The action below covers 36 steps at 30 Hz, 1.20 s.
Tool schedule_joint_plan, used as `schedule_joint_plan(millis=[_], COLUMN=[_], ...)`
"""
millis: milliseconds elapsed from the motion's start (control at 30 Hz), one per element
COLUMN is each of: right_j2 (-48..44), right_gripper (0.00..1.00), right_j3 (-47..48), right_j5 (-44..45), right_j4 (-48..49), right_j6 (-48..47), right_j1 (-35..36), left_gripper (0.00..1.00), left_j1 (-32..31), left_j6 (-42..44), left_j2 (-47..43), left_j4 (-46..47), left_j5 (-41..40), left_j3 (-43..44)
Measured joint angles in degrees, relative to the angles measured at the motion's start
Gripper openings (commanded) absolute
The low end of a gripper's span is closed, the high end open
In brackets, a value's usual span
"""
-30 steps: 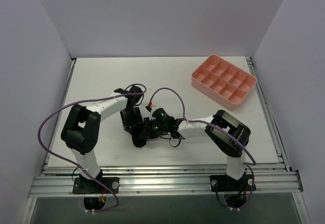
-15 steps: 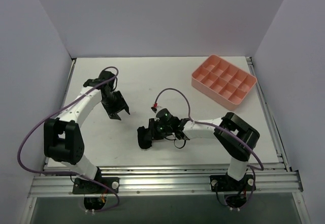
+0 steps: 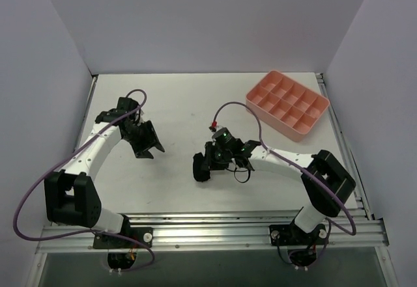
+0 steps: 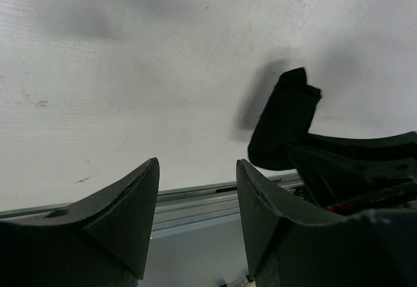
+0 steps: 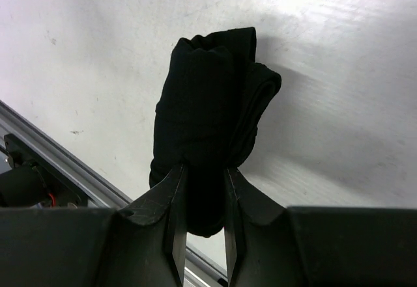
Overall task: Roll the underwear
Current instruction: Place the rolled underwear into the container
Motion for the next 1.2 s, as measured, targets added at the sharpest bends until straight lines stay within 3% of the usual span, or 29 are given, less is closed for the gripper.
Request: schedule_joint_plan(millis=[167,367,500,667,833,1200], right_j2=[-3.7,-7.4,-5.2,1.9,9.0,19.2], right_gripper=[0.0,0.0,0.0,0.0,0.0,0.0], right_j3=[4.9,15.2,24.3,33.4,37.7,38.0], right_j5=[2.2,6.4,9.8,12.2,12.9,15.6], right_j4=[-8.6,-17.7,-22.8,-24.8,-25.4,-22.4], right_j6=[-3.0,-9.2,-13.2,-17.2,-18.4,-16.6], right_j1=[-5.5,-21.9,-33.6,-42.9,-46.6,-47.1], left_gripper=[0.59,0.59,0.59,0.59,0.59,0.59], left_j1=[0.2,-1.0,-3.1,-4.7,-4.9,-5.4], left_j6=[1.0,0.7,-0.5,-1.6,-1.9,-2.2], left_j2=[-1.6,-6.3,-9.3,-10.4,-10.4,-10.8], left_j4=[1.0,3.4,5.2,6.0,6.0,5.8], left_j5=[3.2,7.3,9.6,11.5,12.2,12.3], left_j3=[-3.5,-6.5,-7.7,-8.1,-8.1,-9.2])
